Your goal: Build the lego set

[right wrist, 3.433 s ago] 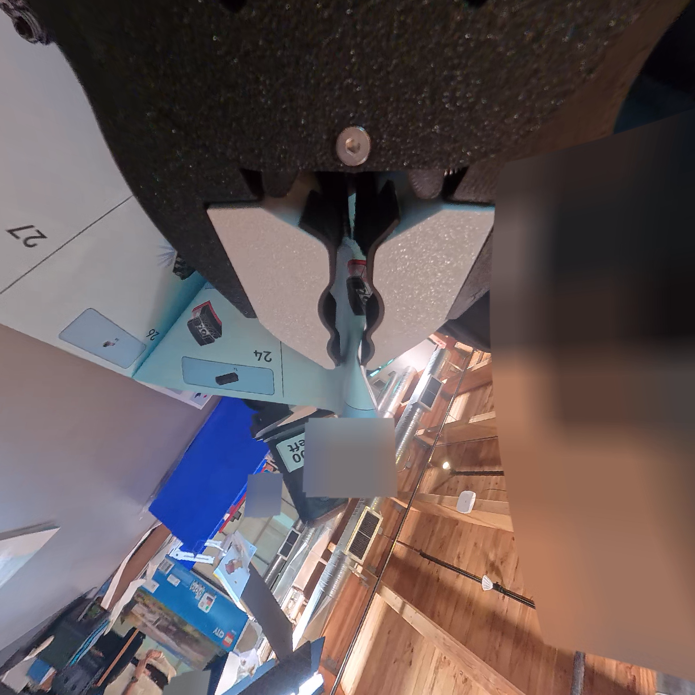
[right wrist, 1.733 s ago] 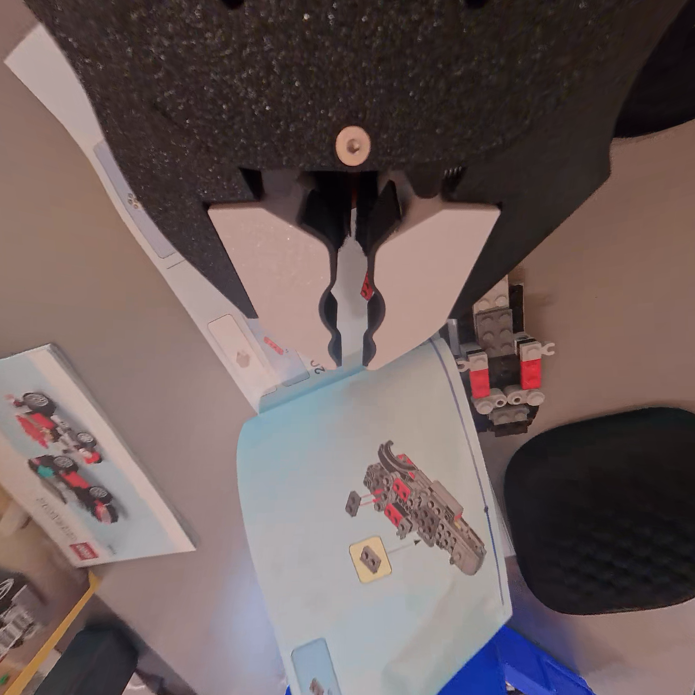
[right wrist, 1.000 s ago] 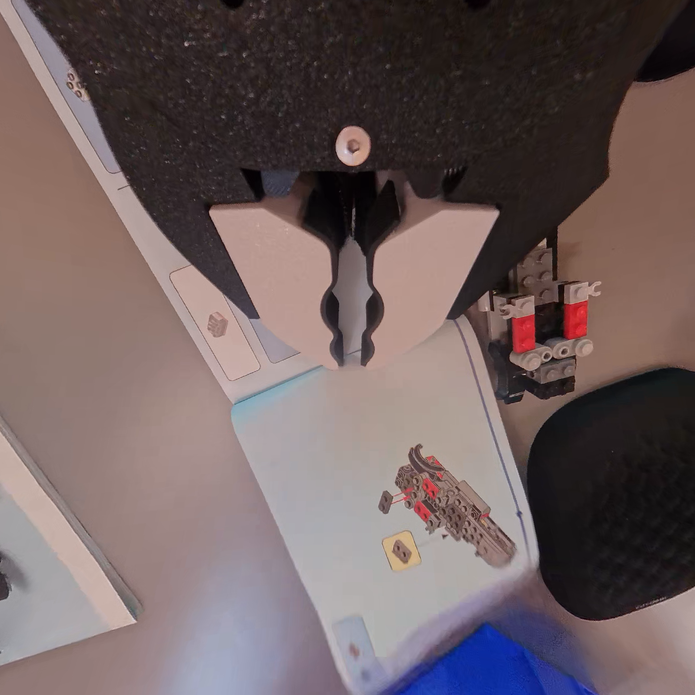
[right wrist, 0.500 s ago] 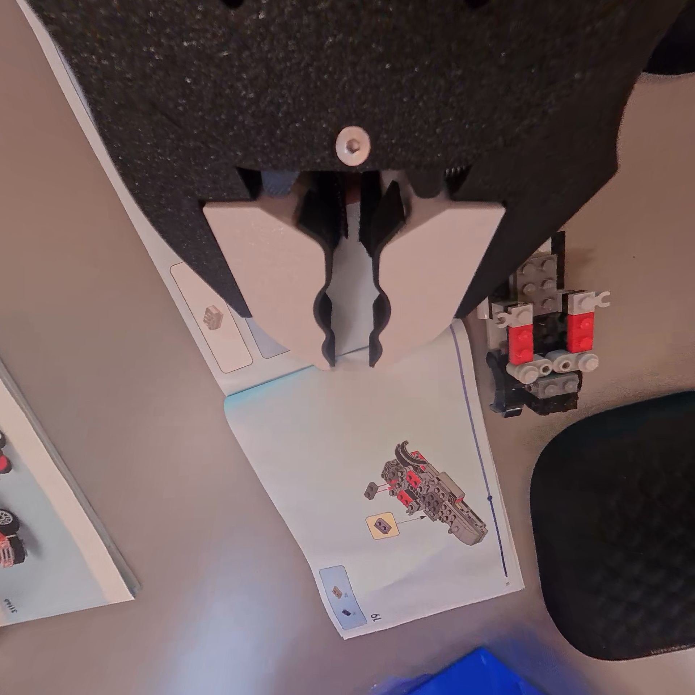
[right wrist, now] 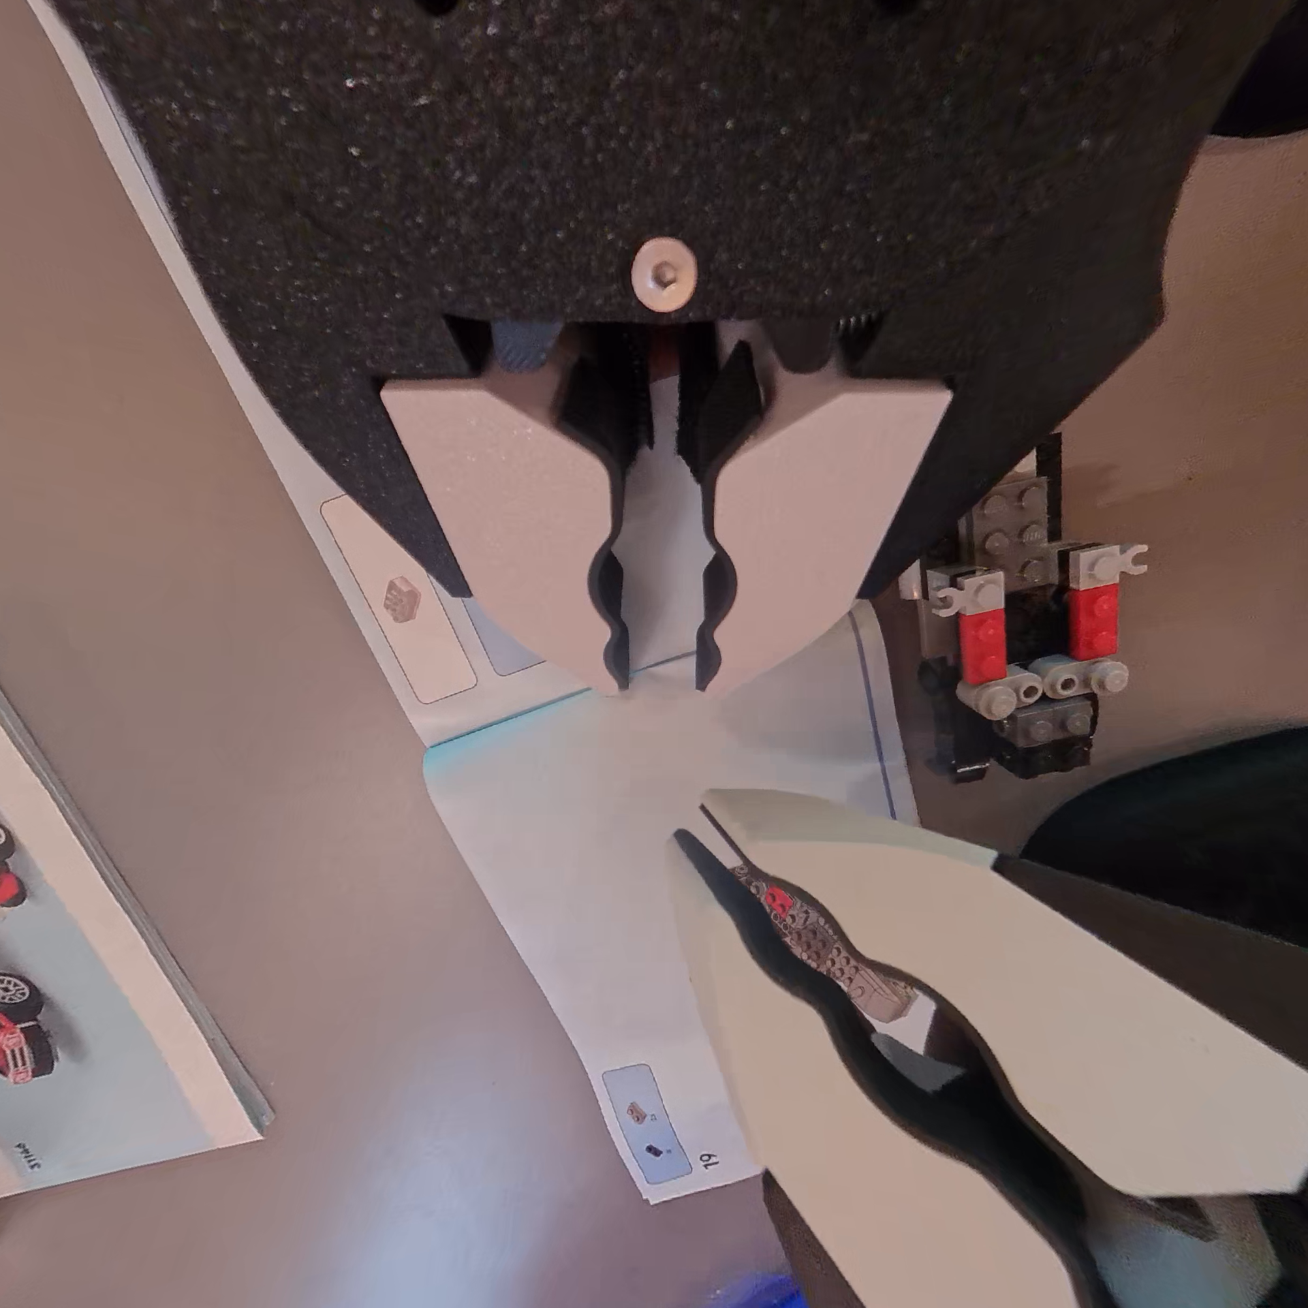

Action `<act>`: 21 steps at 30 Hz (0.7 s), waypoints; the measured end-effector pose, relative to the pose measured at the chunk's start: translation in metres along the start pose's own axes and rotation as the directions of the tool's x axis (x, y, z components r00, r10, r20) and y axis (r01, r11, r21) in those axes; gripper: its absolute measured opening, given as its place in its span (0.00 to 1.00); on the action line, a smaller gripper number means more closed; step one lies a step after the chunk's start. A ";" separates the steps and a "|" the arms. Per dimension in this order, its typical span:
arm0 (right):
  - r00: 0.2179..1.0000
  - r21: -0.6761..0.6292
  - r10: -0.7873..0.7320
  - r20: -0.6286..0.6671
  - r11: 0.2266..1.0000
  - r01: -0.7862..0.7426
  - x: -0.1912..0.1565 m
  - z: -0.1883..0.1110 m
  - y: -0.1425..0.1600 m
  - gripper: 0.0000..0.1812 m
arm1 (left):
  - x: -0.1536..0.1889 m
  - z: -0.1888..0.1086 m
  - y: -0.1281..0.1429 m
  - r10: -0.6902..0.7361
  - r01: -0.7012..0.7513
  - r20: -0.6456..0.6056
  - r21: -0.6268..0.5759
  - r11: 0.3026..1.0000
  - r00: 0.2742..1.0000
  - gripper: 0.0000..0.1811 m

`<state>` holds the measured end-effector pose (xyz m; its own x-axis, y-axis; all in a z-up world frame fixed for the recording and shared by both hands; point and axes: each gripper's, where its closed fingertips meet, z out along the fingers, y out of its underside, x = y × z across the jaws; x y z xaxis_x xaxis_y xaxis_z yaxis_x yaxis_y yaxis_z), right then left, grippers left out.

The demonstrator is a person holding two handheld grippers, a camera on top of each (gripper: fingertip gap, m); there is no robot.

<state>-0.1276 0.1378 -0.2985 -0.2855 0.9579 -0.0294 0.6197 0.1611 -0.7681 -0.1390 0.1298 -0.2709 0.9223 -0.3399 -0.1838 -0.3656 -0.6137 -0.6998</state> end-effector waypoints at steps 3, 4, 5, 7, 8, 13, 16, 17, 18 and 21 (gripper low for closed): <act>1.000 0.000 0.005 0.004 1.000 -0.005 0.000 0.000 0.000 0.10 | -0.002 0.002 0.005 -0.013 0.013 -0.004 -0.013 1.000 1.000 0.03; 1.000 0.000 0.007 0.005 1.000 -0.007 0.000 0.000 0.000 0.10 | -0.003 0.002 0.007 -0.017 0.017 -0.005 -0.021 1.000 1.000 0.03; 1.000 0.001 0.011 0.004 1.000 -0.011 0.001 0.000 0.000 0.10 | -0.004 0.003 0.008 -0.019 0.018 -0.004 -0.029 0.999 1.000 0.03; 1.000 0.001 0.020 0.008 1.000 -0.020 0.001 0.000 0.000 0.10 | -0.007 0.003 0.010 -0.019 0.019 0.003 -0.038 0.999 1.000 0.03; 1.000 0.002 0.022 0.010 1.000 -0.022 0.001 0.000 0.000 0.10 | -0.008 0.003 0.011 -0.021 0.021 0.004 -0.039 0.999 1.000 0.03; 1.000 0.001 0.017 0.006 1.000 -0.017 0.001 0.000 0.000 0.10 | -0.009 0.005 0.015 -0.031 0.032 0.002 -0.057 0.998 1.000 0.03; 1.000 0.001 0.020 0.008 1.000 -0.020 0.001 0.000 0.000 0.10 | -0.009 0.008 0.018 -0.031 0.031 0.006 -0.068 0.997 1.000 0.03; 1.000 0.001 0.023 0.010 1.000 -0.023 0.001 0.000 0.000 0.10 | -0.009 0.008 0.019 -0.031 0.032 0.007 -0.069 0.997 0.999 0.03; 1.000 0.001 0.025 0.012 1.000 -0.025 0.001 0.000 0.000 0.10 | -0.009 0.009 0.019 -0.032 0.033 0.007 -0.071 0.997 0.999 0.03; 1.000 0.001 0.027 0.014 1.000 -0.027 0.001 0.000 0.000 0.10 | -0.008 0.011 0.022 -0.035 0.035 -0.001 -0.079 0.996 0.999 0.03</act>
<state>-0.1276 0.1390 -0.2984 -0.2787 0.9585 -0.0593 0.6262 0.1346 -0.7679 -0.1535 0.1269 -0.2929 0.9345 -0.3188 -0.1583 -0.3418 -0.6796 -0.6491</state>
